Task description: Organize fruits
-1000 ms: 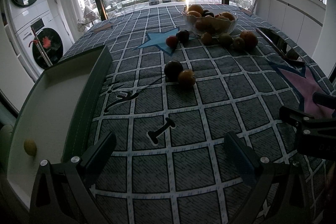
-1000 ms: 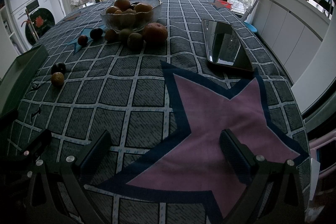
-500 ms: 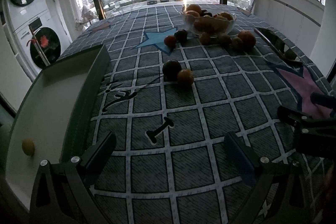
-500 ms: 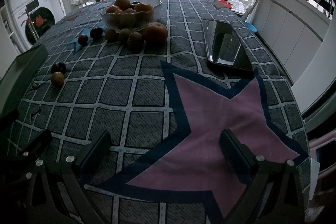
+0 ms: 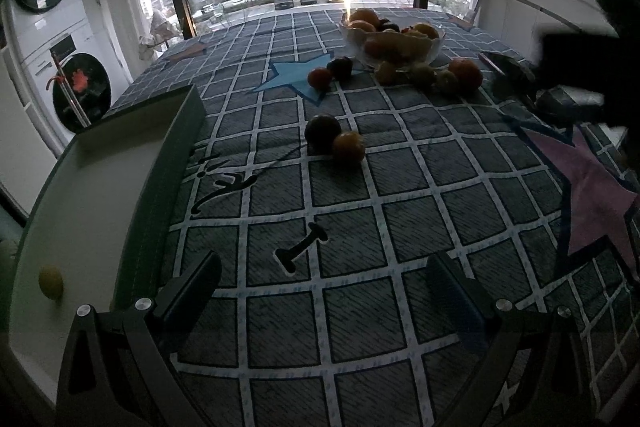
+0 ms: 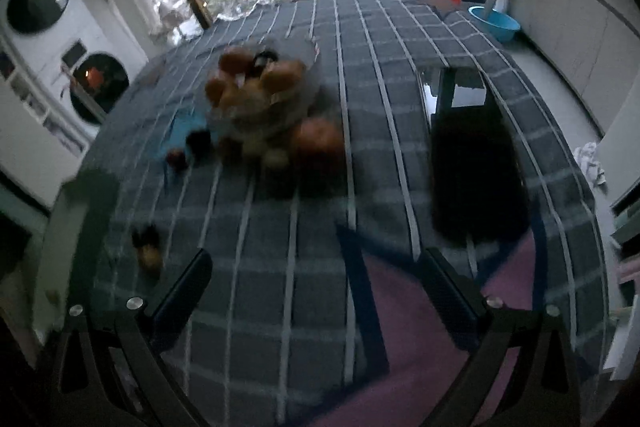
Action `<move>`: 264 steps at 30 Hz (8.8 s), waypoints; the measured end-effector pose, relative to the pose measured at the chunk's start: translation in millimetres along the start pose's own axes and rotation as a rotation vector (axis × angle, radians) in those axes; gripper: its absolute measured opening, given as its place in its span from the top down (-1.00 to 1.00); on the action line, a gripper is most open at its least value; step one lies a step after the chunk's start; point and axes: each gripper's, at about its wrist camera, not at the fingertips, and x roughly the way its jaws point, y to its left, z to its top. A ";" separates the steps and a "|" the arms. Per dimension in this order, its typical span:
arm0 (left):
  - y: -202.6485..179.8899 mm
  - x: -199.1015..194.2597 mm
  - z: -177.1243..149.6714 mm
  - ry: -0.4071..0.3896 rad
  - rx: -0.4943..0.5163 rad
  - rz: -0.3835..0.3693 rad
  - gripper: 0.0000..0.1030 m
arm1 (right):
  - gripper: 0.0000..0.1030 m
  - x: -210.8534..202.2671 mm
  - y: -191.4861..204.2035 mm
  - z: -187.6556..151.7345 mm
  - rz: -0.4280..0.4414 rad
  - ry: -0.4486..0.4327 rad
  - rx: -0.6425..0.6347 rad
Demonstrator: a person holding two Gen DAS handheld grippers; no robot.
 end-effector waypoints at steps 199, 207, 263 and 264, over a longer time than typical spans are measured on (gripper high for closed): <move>266.2 -127.9 -134.2 0.073 -0.648 0.698 -0.98 | -1.00 -82.6 333.3 -138.5 0.131 -0.148 -0.749; 255.5 -132.6 -133.7 0.072 -0.627 0.693 -0.98 | -1.00 -81.3 331.0 -132.7 0.128 -0.161 -0.724; 175.0 -211.9 50.8 -0.345 -0.481 0.167 -0.98 | -1.00 -90.4 320.6 -171.6 0.218 -0.184 -0.778; 172.5 -211.8 51.0 -0.344 -0.473 0.173 -0.98 | -1.00 -90.5 320.8 -172.2 0.219 -0.184 -0.781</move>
